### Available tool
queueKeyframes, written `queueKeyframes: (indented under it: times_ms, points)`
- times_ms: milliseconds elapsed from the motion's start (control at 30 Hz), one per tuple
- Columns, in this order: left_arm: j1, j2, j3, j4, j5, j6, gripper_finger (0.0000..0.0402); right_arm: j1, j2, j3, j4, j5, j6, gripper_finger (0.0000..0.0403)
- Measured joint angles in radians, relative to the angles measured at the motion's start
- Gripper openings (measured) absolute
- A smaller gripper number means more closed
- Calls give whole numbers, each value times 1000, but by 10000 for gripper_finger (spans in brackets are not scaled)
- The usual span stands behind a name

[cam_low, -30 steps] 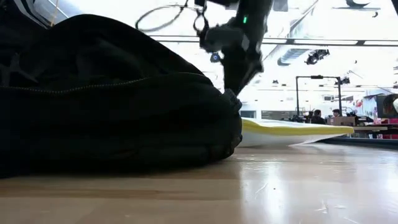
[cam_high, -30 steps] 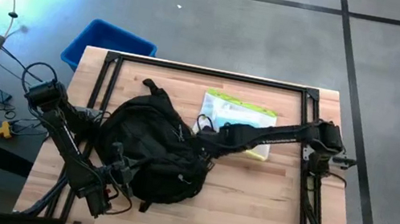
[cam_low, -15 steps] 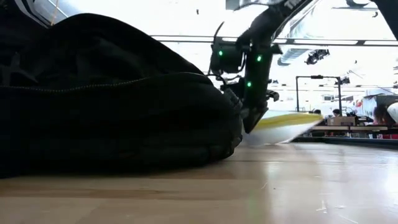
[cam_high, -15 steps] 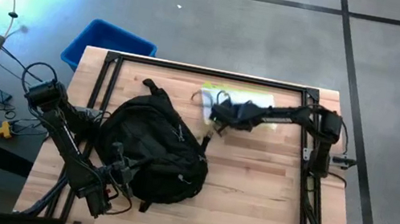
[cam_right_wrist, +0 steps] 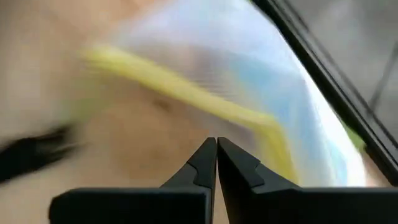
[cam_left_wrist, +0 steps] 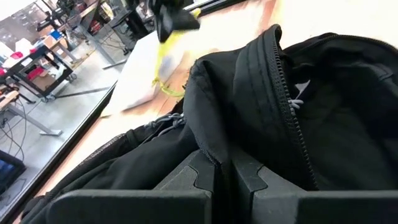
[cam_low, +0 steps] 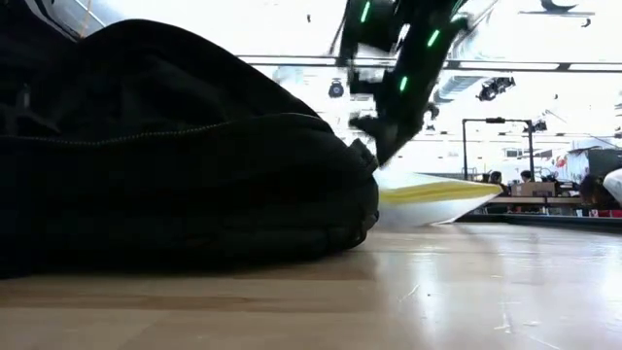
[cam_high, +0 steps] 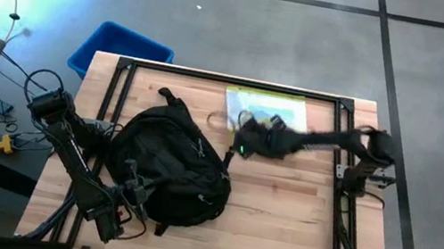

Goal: Unpack backpack
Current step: Remove the black cellphone from the black backpack

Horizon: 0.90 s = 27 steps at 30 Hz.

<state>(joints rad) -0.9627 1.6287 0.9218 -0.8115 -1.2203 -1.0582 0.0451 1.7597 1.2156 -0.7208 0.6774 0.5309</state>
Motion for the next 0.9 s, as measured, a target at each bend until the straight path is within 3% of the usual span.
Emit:
queueKeyframes:
  times_ms: [133,233,367,467,567,900]
  points:
    - [0,0,0,51,-17,56,0,222,-35,0,167,10,11,0]
    - [0,0,0,98,-28,100,0,365,-10,0,427,-26,-106,0]
    - [-1,0,0,154,-123,105,0,493,68,0,748,-21,-253,1]
    - [1,0,0,205,-216,108,0,511,123,0,854,-36,-258,5]
    - [8,0,0,255,-256,141,0,496,162,0,833,-81,-211,31]
    - [25,0,0,461,-245,349,0,392,178,19,733,-250,-208,191]
